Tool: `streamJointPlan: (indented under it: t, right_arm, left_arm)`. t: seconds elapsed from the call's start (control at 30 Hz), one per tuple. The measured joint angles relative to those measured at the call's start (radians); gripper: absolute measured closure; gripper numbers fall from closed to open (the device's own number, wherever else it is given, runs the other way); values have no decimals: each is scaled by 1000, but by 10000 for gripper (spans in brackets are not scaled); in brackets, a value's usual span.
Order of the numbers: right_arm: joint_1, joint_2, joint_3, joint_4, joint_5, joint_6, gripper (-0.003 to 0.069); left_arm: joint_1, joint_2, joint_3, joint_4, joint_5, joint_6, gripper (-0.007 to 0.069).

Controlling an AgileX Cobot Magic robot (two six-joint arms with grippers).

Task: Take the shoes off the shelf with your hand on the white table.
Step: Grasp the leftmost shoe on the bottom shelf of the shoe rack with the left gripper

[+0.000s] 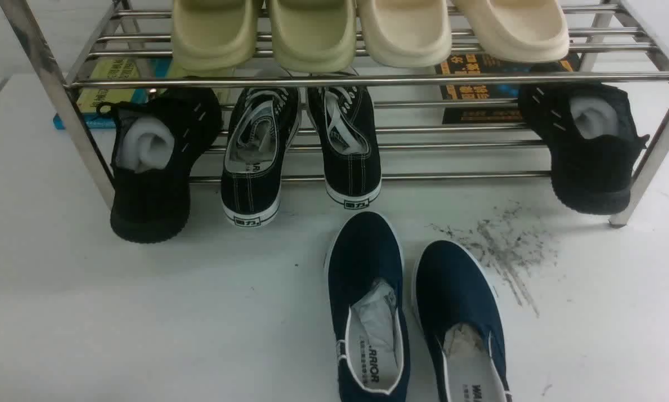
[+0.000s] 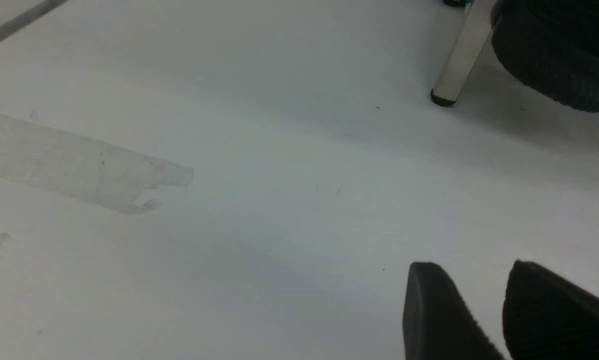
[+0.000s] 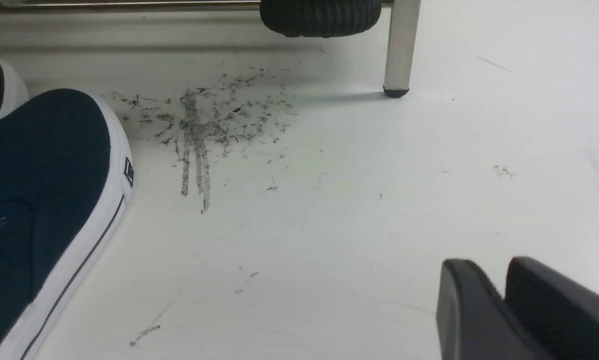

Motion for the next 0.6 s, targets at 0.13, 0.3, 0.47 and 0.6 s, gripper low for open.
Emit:
streamJointPlan:
  t: [0.13,0.3,0.47,0.6]
  right_arm:
    - [0,0,0,0,0,0,512]
    - [0,0,0,0,0,0,505]
    - [0,0,0,0,0,0,501]
    - [0,0,0,0,0,0,494]
  left_arm:
    - [0,0,0,0,0,0,383]
    - [0,0,0,0,0,0,383]
    - [0,0,0,0,0,0,383]
    - [0,0,0,0,0,0,383]
